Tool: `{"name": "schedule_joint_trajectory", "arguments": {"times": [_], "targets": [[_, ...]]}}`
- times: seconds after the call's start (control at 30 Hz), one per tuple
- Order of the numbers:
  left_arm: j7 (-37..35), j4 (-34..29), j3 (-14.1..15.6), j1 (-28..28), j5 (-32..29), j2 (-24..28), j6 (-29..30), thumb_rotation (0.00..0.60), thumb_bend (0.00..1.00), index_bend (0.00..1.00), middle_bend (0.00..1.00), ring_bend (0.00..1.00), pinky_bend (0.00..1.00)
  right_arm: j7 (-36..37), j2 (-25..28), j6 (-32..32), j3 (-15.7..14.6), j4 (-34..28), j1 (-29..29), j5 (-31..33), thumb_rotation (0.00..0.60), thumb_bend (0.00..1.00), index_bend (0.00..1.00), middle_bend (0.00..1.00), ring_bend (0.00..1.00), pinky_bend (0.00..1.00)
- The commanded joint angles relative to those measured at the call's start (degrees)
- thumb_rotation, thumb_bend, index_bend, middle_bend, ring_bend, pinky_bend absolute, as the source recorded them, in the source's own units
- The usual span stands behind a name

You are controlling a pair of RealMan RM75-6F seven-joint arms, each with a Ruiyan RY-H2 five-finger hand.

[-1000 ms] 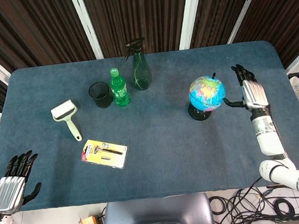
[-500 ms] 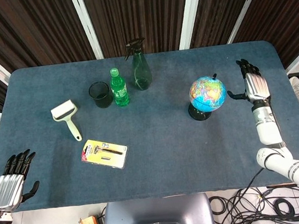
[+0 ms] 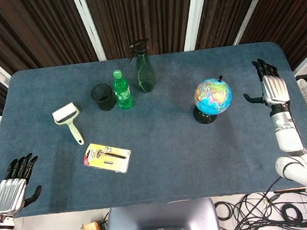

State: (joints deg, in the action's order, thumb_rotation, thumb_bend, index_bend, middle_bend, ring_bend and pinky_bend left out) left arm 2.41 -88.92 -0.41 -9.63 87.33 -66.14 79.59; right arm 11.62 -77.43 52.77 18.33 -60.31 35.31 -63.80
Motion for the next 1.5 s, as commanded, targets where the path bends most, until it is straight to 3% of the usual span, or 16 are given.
{"name": "schedule_joint_trajectory", "arguments": {"times": [0.03,0.27,0.53,0.77,1.5], "targets": [[-0.01,-0.1,0.14,0.01,0.41,-0.01,0.23,0.6,0.36,0.0,0.0,0.0,0.04,3.81,5.55,4.24,-2.4,-7.52,-4.57,-4.66,0.6,0.17,0.0,0.0,0.0,0.0],[0.07,-0.21,0.15,-0.64,0.81,-0.33,-0.5,0.6,0.36,0.0,0.0,0.0,0.04,8.15,8.61,4.12,-2.88,-16.72,-5.09,-7.6,0.6,0.15,0.0,0.0,0.0,0.0],[0.41,-0.06,0.3,-0.99,0.91,-0.5,-1.0,0.6,0.36,0.0,0.0,0.0,0.04,3.31,4.49,3.53,-1.48,-17.59,-1.84,-5.69,0.6,0.15,0.0,0.0,0.0,0.0],[-0.59,0.02,0.43,-0.56,0.69,-0.01,-0.48,0.6,0.36,0.0,0.0,0.0,0.04,-1.74,1.78,3.75,-0.81,-15.51,-0.33,-3.02,0.6,0.15,0.0,0.0,0.0,0.0],[-0.36,-0.22,0.51,-0.05,0.01,0.26,-0.21,0.6,0.36,0.0,0.0,0.0,0.05,-3.4,-3.12,-2.78,0.7,-3.71,3.65,3.01,0.6,0.15,0.0,0.0,0.0,0.0]]}}
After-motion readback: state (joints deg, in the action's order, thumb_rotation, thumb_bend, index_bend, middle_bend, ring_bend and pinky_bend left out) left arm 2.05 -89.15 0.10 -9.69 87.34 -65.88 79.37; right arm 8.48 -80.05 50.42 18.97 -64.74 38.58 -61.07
